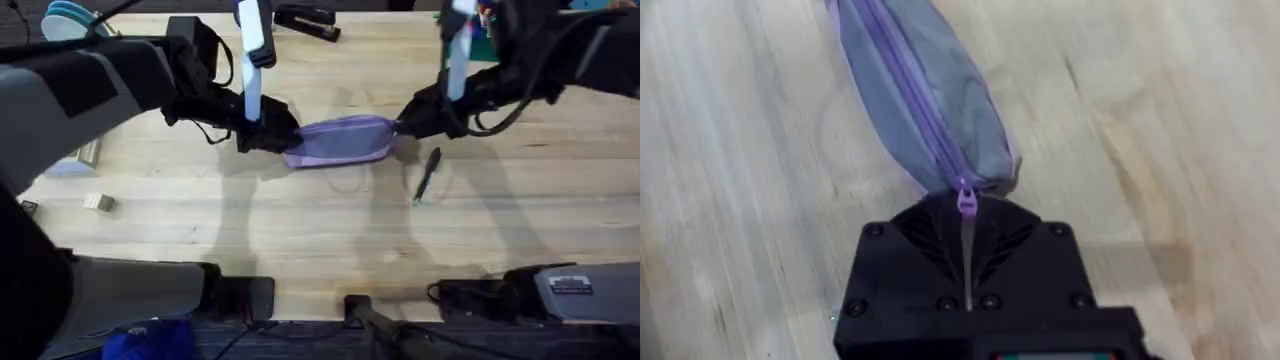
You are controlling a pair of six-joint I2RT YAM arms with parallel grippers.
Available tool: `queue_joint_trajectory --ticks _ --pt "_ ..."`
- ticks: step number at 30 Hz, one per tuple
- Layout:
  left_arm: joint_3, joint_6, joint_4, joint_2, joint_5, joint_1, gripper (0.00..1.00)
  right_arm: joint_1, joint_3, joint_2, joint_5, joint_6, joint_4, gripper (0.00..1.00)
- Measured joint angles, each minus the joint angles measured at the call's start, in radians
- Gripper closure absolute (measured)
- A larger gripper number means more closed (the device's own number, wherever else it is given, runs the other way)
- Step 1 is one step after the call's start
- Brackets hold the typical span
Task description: Unzip the bag, pick up the pens from the table one at a time and place them inside, then zip the bag closed.
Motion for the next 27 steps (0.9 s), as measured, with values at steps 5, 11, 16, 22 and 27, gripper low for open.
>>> queue_joint_trajectory --ticks 5,11,16,22,27 --pt "0.0 0.0 -0.004 0.0 0.027 -0.004 0.959 -0.028 0.0 -0.067 -0.01 0.0 -0.008 0.97" --pt "0.0 0.0 -0.003 0.0 0.047 -0.005 0.959 -0.051 0.0 -0.117 -0.014 0.0 -0.011 0.97" --pt "0.0 0.0 -0.003 0.0 0.049 -0.005 0.959 -0.052 0.0 -0.128 -0.014 0.0 -0.016 0.97" --pt "0.0 0.0 -0.004 0.0 0.048 -0.005 0.959 -0.056 0.0 -0.128 -0.014 0.0 -0.029 0.971" --pt "0.0 0.0 -0.007 0.0 0.045 -0.005 0.96 -0.056 0.0 -0.128 -0.014 0.0 -0.029 0.97"
